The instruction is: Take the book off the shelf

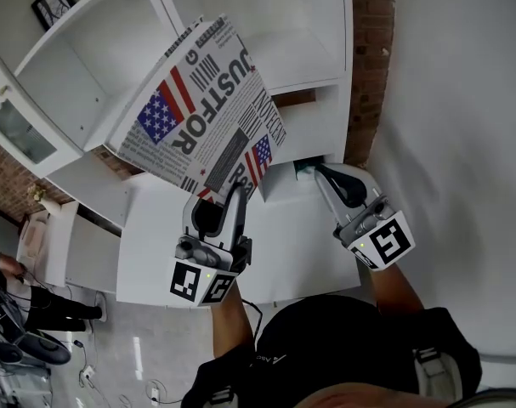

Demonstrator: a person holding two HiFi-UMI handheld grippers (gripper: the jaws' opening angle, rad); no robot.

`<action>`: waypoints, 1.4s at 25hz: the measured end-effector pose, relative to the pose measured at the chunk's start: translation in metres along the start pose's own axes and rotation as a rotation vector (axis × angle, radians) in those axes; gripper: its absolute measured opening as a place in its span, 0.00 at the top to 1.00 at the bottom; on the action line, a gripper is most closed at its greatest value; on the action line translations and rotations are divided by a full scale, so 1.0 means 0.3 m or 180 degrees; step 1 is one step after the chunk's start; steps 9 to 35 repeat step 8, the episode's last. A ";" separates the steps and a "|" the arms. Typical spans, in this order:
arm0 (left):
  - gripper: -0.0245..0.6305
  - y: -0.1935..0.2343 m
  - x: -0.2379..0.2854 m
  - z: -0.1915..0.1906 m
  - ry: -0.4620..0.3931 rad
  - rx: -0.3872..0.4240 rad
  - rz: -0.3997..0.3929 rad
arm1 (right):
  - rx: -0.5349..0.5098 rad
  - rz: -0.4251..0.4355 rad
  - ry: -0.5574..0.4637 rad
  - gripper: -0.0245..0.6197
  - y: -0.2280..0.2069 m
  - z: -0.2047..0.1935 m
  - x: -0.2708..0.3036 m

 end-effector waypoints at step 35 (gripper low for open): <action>0.73 -0.007 -0.342 -0.475 0.0274 -0.0343 0.0084 | 0.0168 -0.0115 0.0421 0.96 0.154 -0.463 -0.312</action>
Point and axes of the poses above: the fingertips, and each gripper's own axes: x forward along the fingers, y to its left, z out of its top, the point moved 3 cm from there along -x, backward along the fingers, and after that the axes turned 10 degrees about -y, right-handed, at the moved point
